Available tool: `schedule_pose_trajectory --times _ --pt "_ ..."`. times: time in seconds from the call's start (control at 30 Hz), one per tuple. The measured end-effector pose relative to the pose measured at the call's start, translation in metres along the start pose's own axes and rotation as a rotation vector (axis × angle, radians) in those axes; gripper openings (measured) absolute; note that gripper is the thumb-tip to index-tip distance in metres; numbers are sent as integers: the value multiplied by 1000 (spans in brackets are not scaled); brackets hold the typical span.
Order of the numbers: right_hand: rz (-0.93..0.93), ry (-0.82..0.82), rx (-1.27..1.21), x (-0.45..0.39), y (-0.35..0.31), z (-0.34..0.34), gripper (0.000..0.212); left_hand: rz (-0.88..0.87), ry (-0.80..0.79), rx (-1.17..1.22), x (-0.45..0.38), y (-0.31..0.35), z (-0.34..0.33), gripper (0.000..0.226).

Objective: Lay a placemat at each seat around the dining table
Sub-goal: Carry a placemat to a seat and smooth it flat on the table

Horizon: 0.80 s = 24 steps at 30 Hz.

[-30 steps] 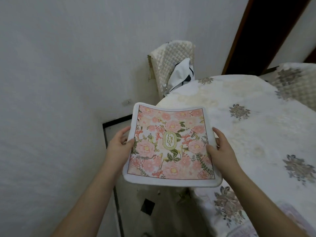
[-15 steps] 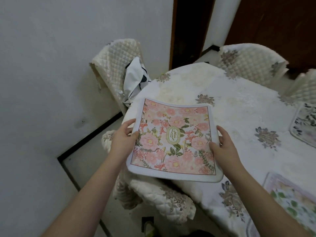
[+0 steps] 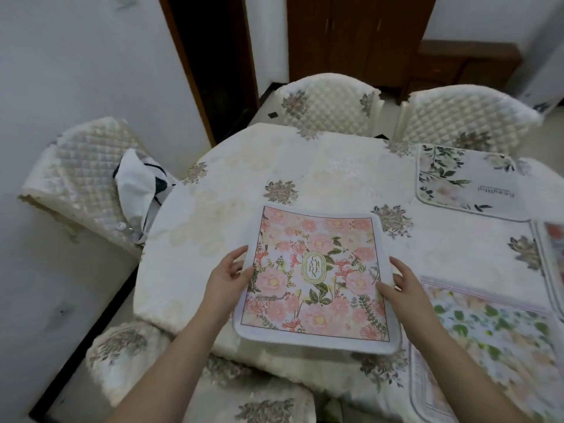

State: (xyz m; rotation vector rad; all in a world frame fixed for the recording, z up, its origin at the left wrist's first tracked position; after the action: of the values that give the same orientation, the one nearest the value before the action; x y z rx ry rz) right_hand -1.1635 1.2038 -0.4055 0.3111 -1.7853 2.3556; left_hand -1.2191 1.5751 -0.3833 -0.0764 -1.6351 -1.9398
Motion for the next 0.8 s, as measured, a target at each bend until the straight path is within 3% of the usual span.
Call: schedule_pose_trajectory --times 0.27,0.4,0.8 --pt "-58 61 -74 -17 34 21 49 97 -47 -40 -39 -14 -43 48" --pt "-82 103 -65 -15 47 24 47 158 -89 -19 -49 -31 -59 34" --pt "-150 243 -21 33 84 -19 45 198 -259 -80 -80 -86 -41 31"
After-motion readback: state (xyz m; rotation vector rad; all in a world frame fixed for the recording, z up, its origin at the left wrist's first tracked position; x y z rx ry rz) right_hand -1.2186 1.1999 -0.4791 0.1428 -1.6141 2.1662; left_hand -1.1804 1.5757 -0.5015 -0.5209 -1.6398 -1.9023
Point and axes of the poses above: each hand's wrist, its own x-axis away from the middle knuckle, its own z-axis out of the back of the hand, y = z × x, the point moved 10 cm from there along -x, towards the middle knuckle, and after that the axes turned 8 degrees about z, right-handed, at the moved point
